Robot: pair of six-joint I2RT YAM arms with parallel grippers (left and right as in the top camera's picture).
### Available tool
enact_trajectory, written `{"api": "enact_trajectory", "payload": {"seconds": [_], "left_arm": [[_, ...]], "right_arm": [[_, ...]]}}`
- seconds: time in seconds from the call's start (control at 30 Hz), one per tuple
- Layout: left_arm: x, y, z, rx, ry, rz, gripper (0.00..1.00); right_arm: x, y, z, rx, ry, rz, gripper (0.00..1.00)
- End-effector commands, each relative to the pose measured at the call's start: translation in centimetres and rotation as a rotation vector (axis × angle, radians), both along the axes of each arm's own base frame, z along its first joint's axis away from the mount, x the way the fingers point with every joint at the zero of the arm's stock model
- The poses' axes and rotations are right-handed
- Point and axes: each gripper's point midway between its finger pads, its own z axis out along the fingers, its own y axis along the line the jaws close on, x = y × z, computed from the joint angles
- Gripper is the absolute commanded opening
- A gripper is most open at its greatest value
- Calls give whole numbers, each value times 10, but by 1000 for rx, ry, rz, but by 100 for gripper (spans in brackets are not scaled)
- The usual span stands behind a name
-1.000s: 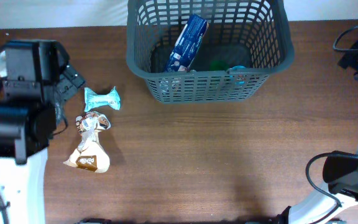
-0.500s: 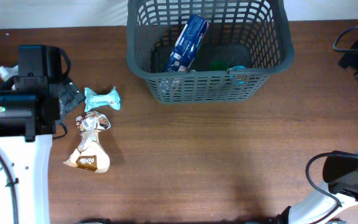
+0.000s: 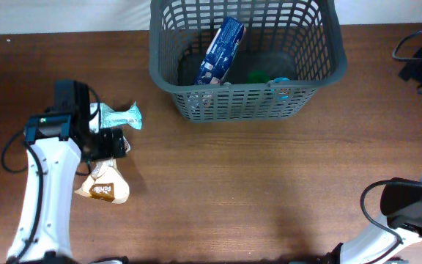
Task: Pack container
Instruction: 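Lower the left gripper onto the tan bean pouch and close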
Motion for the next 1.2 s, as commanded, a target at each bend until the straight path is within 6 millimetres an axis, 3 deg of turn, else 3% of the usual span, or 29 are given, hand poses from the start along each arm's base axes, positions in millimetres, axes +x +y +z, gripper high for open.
{"api": "enact_trajectory", "payload": {"seconds": [0.0, 0.33, 0.77, 1.17], "left_arm": [[-7, 9, -11, 4, 43, -9, 99], [-3, 9, -24, -3, 50, -66, 99], [21, 9, -105, -43, 138, -68, 99], [28, 10, -137, -51, 178, -67, 99]], "right_arm": [[-3, -5, 0, -17, 6, -19, 99], [-3, -5, 0, -18, 6, -19, 99], [-3, -5, 0, -17, 6, -19, 99], [-3, -5, 0, -17, 6, -19, 99]]}}
